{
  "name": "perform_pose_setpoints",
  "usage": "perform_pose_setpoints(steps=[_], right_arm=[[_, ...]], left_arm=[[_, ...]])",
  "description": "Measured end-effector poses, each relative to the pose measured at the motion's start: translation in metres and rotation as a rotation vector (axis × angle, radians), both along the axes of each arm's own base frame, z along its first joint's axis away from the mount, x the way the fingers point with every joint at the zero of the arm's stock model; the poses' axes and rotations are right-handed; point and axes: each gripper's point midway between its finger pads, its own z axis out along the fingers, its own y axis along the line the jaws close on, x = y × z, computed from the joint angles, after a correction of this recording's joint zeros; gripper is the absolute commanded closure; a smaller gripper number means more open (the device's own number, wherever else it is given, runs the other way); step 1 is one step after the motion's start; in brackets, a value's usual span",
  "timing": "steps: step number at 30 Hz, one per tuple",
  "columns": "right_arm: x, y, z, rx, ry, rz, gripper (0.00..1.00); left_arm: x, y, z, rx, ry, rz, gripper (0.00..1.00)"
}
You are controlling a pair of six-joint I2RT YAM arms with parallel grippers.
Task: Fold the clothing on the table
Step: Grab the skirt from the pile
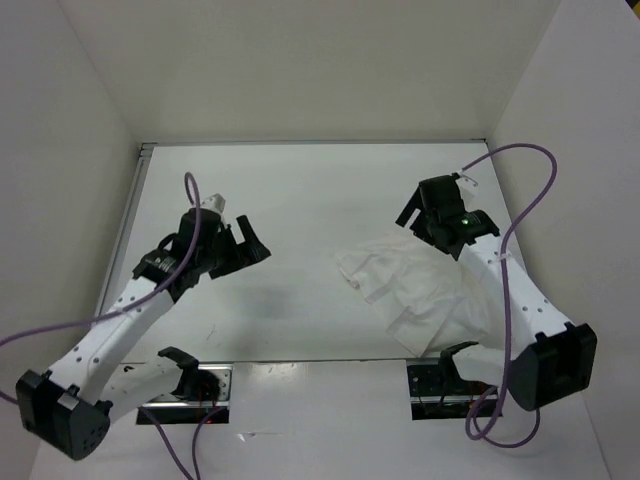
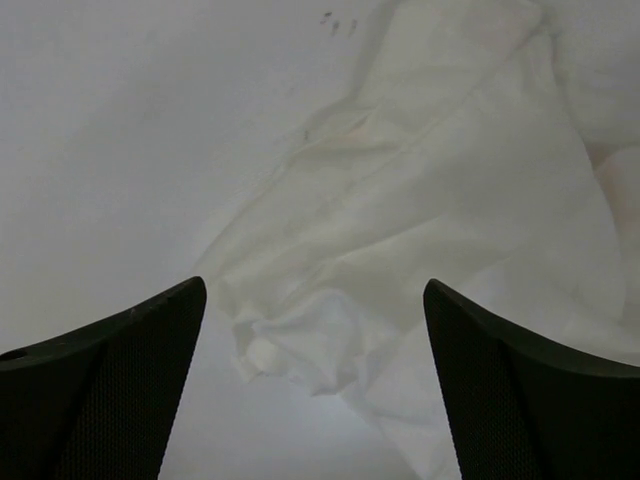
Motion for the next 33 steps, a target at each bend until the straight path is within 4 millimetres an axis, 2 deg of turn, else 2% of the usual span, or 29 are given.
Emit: perform_pose_setpoints(steps=[3,5,8,10,15,21,24,25,27,29,31,33], right_arm=[[0.008,-0.024,-0.028,-0.026,0.085,-0.107,0.07],[0.012,-0.040,-0.047,-0.050,0.142,-0.177,0.07],[0.015,-0.063,-0.072,-0.082,0.232,-0.257,0.07],[0.016,-0.077,-0.092,-0.093,0.295,-0.306,0.07],[0.022,-0.085,-0.109,-0.077,0.339,-0.341,0.08],[0.043,-0.087,-0.116,-0.021,0.298,-0.356,0.19],[0.057,-0.090,-0.122,-0.006,0.285,-0.364,0.37],[0.061,-0.089,-0.126,0.000,0.286,-0.364,0.56],[0.066,-0.088,-0.135,0.009,0.298,-0.357,0.76],[0.066,-0.086,-0.146,0.020,0.322,-0.349,1.00],[0.065,-0.082,-0.153,0.033,0.343,-0.340,1.00],[0.065,-0.077,-0.152,0.044,0.347,-0.319,1.00]], left_arm=[[0.024,-0.009,-0.007,0.042,0.032,-0.043,0.02],[0.031,-0.013,-0.017,0.053,0.057,-0.066,0.02],[0.032,-0.018,-0.037,0.075,0.116,-0.109,0.02],[0.030,-0.018,-0.040,0.088,0.118,-0.141,0.02],[0.035,-0.022,-0.030,0.085,0.079,-0.179,0.02],[0.046,-0.022,-0.018,0.070,0.033,-0.167,0.02],[0.049,-0.020,-0.017,0.070,0.032,-0.159,0.02],[0.051,-0.021,-0.015,0.069,0.030,-0.158,0.02],[0.056,-0.022,-0.014,0.069,0.029,-0.157,0.02],[0.060,-0.023,-0.014,0.068,0.026,-0.157,0.02],[0.062,-0.023,-0.015,0.070,0.027,-0.156,0.02],[0.063,-0.021,-0.015,0.076,0.025,-0.159,0.02]])
